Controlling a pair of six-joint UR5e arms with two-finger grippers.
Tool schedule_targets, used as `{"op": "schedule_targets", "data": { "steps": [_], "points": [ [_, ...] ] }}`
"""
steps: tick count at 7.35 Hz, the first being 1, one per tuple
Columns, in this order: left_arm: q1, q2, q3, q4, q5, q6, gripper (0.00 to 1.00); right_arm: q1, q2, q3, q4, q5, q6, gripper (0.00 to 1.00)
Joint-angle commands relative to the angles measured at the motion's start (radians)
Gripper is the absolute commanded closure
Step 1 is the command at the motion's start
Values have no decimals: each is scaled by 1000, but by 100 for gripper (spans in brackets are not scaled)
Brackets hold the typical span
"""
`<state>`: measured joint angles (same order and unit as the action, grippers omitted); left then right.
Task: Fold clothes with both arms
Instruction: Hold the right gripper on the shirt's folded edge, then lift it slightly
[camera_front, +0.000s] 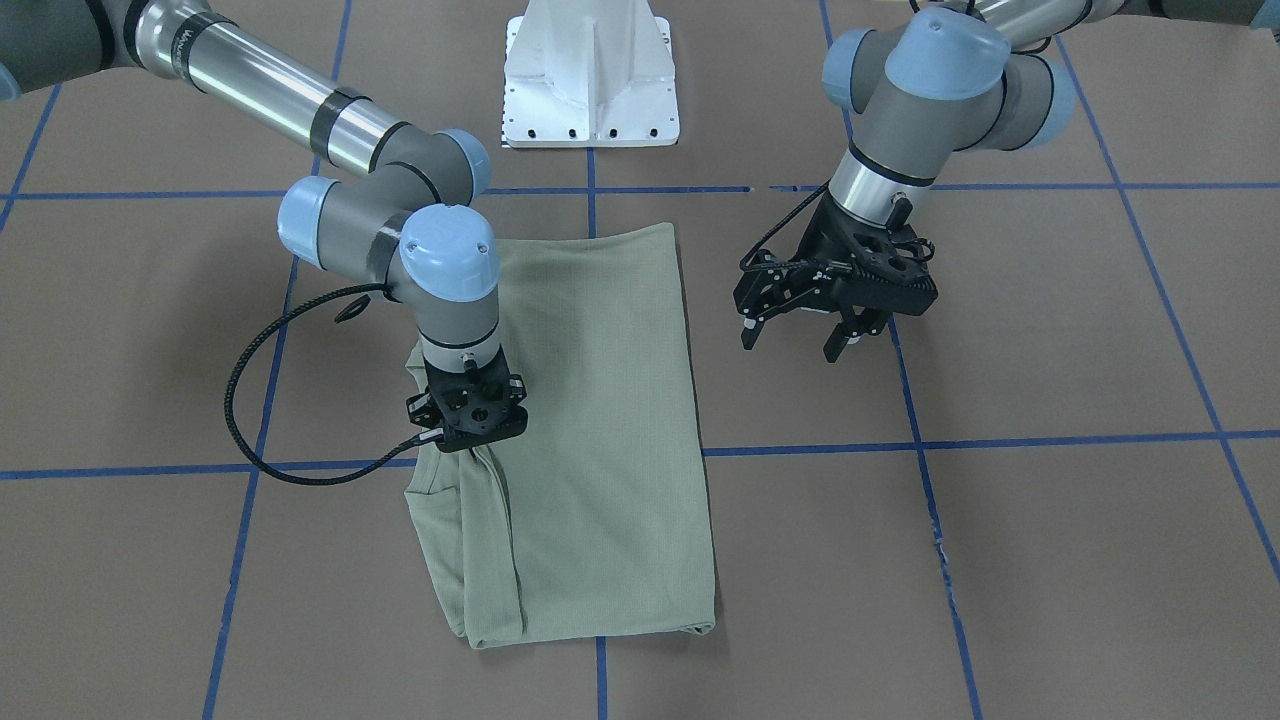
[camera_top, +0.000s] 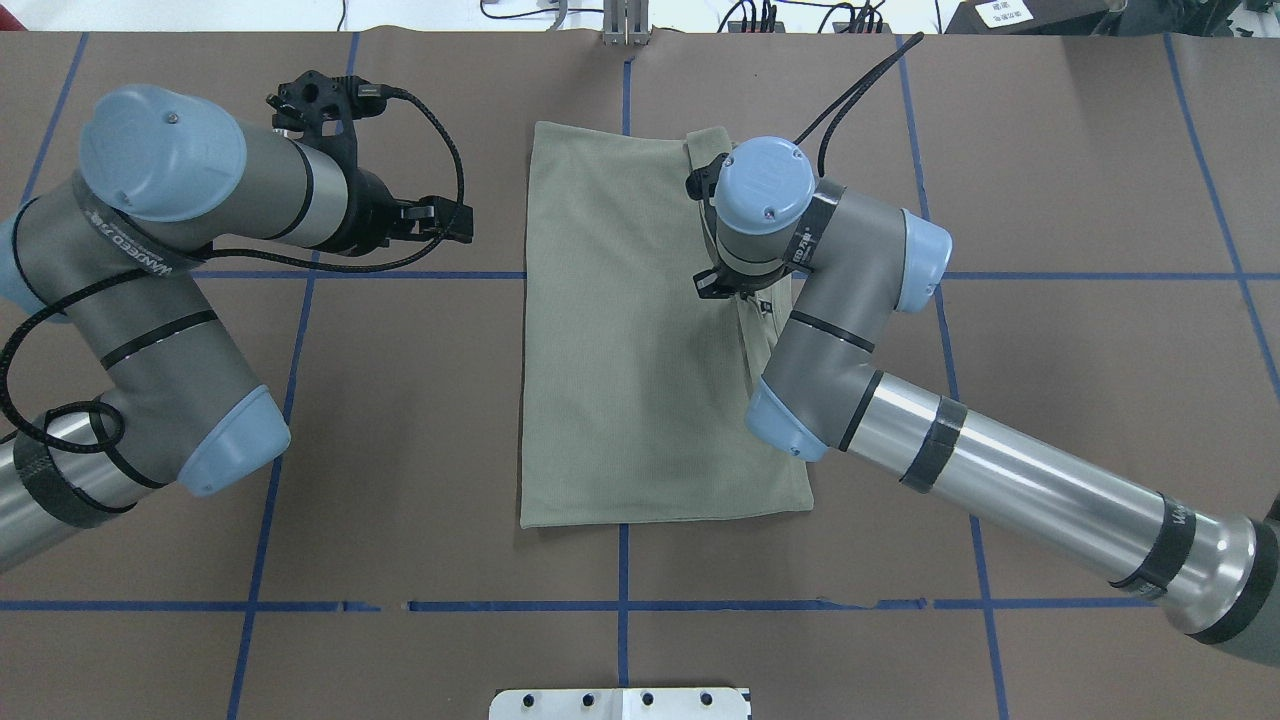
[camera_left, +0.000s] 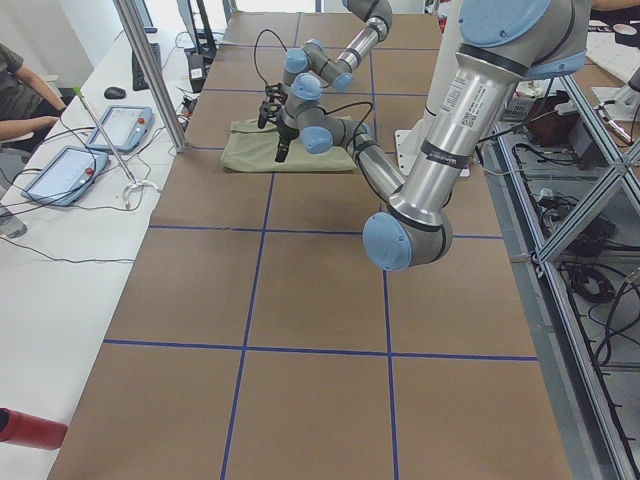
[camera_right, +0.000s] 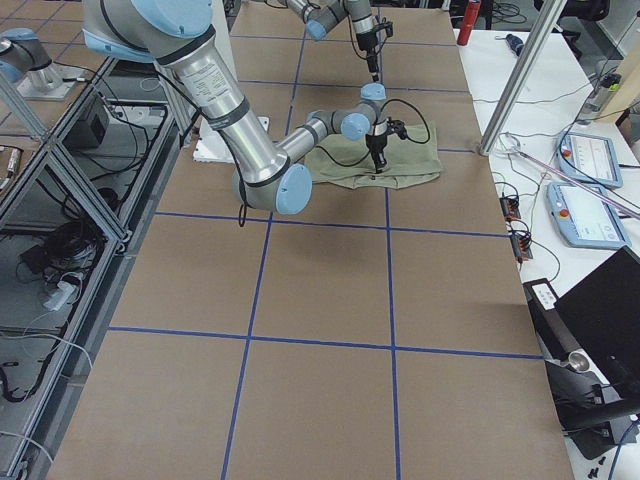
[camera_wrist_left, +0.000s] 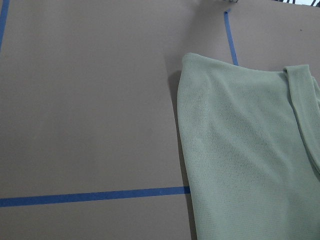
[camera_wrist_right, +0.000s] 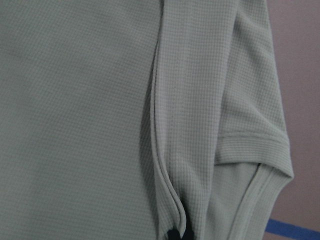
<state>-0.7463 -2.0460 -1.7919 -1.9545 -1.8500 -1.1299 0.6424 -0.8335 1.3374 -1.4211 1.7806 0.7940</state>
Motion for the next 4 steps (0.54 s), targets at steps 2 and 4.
{"op": "schedule_targets", "data": {
  "steps": [2,4],
  "points": [
    [1,-5,-3,-1,0,-4,0,37,-78,91,-5,57,-15,100],
    [1,-6,-9,0,-2,-4,0,37,-110,103,-1,56,-15,100]
  ]
}}
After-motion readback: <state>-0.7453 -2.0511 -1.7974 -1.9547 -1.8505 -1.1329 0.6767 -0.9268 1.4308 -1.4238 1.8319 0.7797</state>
